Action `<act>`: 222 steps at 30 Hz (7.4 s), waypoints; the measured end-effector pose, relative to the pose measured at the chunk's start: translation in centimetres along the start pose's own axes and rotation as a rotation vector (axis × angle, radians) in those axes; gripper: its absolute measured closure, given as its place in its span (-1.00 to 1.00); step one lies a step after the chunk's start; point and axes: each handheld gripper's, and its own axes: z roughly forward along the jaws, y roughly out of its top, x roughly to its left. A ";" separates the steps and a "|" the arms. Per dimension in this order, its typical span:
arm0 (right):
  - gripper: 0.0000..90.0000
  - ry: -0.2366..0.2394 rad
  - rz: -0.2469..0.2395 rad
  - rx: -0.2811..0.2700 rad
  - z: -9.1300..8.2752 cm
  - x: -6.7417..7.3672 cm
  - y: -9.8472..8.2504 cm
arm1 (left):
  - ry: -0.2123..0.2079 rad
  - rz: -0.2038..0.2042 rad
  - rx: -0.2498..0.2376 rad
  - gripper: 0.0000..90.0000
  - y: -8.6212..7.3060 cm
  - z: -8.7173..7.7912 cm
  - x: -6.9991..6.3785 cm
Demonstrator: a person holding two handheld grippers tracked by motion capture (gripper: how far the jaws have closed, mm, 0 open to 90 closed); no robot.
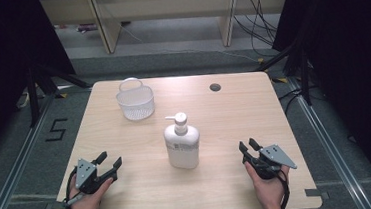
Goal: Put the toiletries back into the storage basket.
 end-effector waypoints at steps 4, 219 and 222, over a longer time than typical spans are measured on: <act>0.21 -0.029 -0.001 0.018 0.4 -0.9 -0.5 | 0.004 0.004 -0.001 -0.16 0.0 0.1 0.0; -0.11 -0.069 -0.005 0.084 1.6 -2.1 -0.9 | -0.063 0.024 -0.187 0.31 19.8 4.5 -8.9; -0.11 -0.073 0.004 0.077 1.6 -2.1 -1.0 | -0.054 0.030 -0.188 0.31 20.0 4.5 -8.6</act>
